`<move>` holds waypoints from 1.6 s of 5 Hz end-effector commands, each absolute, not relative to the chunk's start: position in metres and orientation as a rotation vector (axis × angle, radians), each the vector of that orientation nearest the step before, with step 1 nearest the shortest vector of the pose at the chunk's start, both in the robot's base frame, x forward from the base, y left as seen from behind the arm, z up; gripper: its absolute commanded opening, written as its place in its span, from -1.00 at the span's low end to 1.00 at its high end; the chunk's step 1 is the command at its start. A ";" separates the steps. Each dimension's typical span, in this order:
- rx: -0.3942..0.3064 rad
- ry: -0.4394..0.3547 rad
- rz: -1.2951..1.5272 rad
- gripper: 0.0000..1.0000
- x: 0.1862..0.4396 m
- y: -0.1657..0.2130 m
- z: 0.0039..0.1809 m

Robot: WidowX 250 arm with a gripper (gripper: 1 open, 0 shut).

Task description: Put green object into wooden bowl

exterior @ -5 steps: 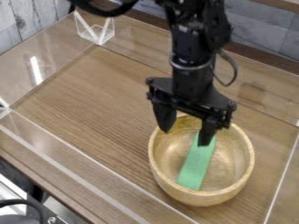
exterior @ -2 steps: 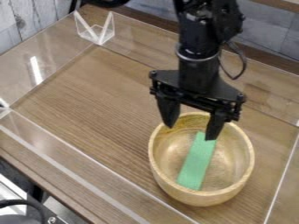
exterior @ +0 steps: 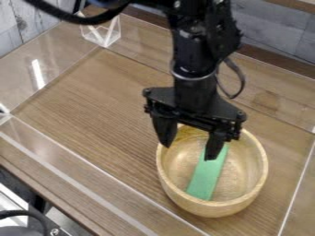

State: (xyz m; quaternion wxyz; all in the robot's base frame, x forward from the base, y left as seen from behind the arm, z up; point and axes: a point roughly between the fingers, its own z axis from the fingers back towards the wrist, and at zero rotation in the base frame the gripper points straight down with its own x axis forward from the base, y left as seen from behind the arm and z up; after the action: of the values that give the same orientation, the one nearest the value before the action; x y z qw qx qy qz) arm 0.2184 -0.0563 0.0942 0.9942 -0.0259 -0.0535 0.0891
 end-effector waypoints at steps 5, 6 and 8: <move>-0.081 -0.209 0.260 1.00 0.251 -0.036 0.130; -0.077 -0.259 0.376 1.00 0.261 -0.012 0.158; -0.066 -0.330 0.423 1.00 0.297 0.007 0.173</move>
State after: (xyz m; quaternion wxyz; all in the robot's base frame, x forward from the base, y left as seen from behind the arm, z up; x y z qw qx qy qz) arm 0.2901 0.0069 0.1562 0.9678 -0.0276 -0.1333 0.2119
